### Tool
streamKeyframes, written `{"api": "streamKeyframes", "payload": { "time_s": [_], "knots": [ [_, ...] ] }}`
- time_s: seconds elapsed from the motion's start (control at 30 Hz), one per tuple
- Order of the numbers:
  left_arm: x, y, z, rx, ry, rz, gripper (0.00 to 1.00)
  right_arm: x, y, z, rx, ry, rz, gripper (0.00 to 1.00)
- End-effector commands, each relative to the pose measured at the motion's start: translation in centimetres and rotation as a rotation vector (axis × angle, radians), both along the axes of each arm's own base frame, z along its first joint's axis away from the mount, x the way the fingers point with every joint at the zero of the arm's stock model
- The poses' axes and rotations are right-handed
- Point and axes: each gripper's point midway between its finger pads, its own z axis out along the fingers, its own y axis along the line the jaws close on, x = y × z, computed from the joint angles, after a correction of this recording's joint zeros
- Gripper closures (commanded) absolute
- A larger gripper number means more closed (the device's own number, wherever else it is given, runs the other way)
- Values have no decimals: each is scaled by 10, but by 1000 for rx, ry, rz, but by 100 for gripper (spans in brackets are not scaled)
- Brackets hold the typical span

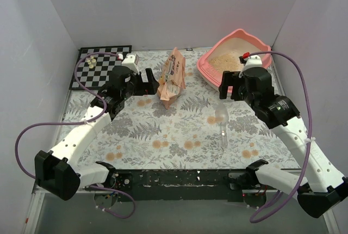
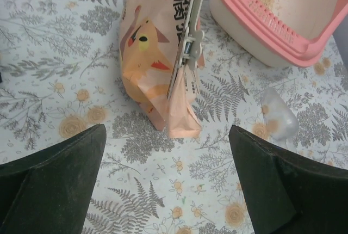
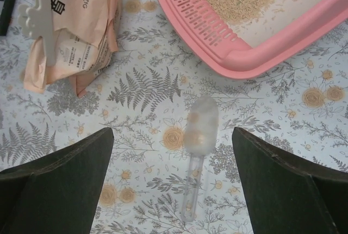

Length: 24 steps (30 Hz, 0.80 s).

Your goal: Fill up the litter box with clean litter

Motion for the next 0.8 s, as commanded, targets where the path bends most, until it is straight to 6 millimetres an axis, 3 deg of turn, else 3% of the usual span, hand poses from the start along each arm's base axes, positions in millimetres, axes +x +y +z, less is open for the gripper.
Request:
{"api": "streamKeyframes", "payload": {
  "time_s": [0.0,0.33,0.63,0.77],
  "knots": [
    [6,10,41,23,-157,21,2,5,-4,7,-33,-9,-15,2],
    [18,-20,42,-4,-138,-101,2,-6,26,-14,0,14,186,2],
    [59,-29,18,41,-95,-60,2,-22,25,-34,15,45,215,2],
    [73,-39,17,15,-84,-66,2,-27,21,-40,6,56,209,2]
  ]
}}
